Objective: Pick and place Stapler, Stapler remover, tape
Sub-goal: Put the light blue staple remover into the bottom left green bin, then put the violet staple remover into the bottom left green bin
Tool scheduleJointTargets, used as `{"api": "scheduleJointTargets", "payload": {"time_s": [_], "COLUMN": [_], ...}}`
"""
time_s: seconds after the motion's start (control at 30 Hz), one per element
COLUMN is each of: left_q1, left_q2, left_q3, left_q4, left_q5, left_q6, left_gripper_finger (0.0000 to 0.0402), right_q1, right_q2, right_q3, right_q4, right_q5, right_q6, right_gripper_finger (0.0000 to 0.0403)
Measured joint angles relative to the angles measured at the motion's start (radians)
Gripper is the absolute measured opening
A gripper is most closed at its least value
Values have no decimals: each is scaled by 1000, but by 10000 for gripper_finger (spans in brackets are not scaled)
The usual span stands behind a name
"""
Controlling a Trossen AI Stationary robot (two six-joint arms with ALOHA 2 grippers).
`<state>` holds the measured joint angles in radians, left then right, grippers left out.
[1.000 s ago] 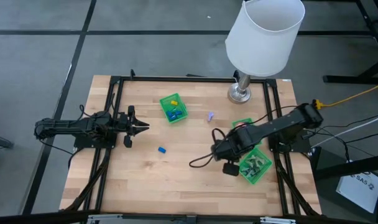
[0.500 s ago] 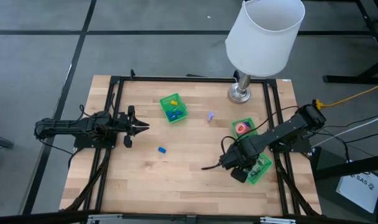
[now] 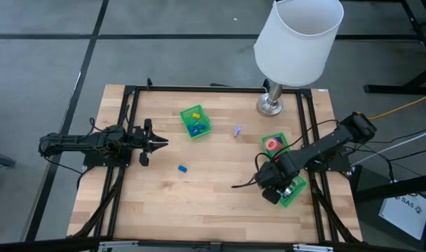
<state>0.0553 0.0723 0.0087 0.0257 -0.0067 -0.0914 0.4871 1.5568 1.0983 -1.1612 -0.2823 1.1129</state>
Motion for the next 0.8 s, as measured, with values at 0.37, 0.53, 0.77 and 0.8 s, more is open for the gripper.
{"api": "scheduleJointTargets", "payload": {"time_s": [0.37, 0.53, 0.77, 0.8], "left_q1": [0, 0, 0, 0], "left_q2": [0, 0, 0, 0], "left_q3": [0, 0, 0, 0], "left_q4": [0, 0, 0, 0], "left_q5": [0, 0, 0, 0], "left_q6": [0, 0, 0, 0], "left_gripper_finger": [58, 58, 58, 58], "right_q1": [-4, -25, -72, -79], "right_q2": [-9, -9, -9, -9], "right_q3": [-12, -12, -12, -12], "right_q4": [2, 2, 25, 42], "right_q5": [1, -2, -127, -134], "right_q6": [-22, -29, -48, -48], "right_gripper_finger": [71, 126, 162, 162]}}
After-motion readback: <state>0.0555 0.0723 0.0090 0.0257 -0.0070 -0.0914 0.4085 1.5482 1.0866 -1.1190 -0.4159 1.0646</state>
